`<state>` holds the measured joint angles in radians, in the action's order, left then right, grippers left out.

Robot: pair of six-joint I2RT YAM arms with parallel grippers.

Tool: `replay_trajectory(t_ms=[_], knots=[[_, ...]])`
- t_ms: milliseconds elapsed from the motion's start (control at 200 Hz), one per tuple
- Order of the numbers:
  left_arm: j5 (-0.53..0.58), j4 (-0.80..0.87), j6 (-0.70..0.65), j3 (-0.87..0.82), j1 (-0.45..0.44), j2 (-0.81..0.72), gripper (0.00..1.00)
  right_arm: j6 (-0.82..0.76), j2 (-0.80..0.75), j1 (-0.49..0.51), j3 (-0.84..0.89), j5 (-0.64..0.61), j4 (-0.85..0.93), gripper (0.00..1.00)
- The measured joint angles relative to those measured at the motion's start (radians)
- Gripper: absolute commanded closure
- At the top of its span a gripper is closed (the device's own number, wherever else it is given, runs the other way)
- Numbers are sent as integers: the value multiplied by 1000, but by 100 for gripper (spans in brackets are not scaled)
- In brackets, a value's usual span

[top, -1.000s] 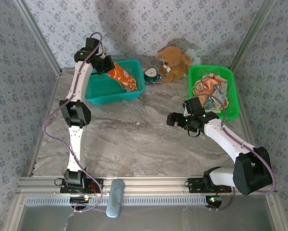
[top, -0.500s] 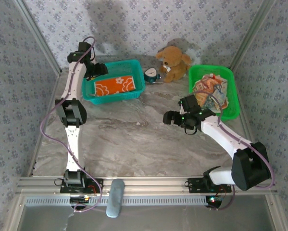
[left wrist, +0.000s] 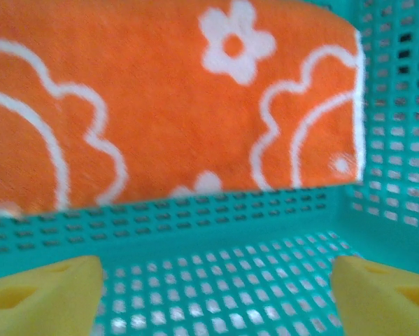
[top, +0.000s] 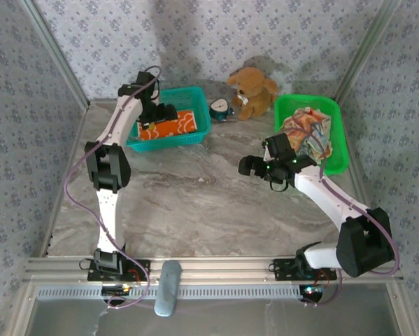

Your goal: Fold and stack the towels

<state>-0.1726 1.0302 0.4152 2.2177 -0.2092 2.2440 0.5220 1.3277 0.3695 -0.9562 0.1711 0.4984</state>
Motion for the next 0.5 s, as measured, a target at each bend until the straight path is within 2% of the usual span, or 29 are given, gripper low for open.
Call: replay_trajectory(t_ms=[250,500], knots=[[-16,-167,74,-364,-42,-333,3,-46,30,-118,-84,-30,6,0],[-1,-274,144,-674,-127,-602,0,-87,119,-257,-221,-184,23,0]])
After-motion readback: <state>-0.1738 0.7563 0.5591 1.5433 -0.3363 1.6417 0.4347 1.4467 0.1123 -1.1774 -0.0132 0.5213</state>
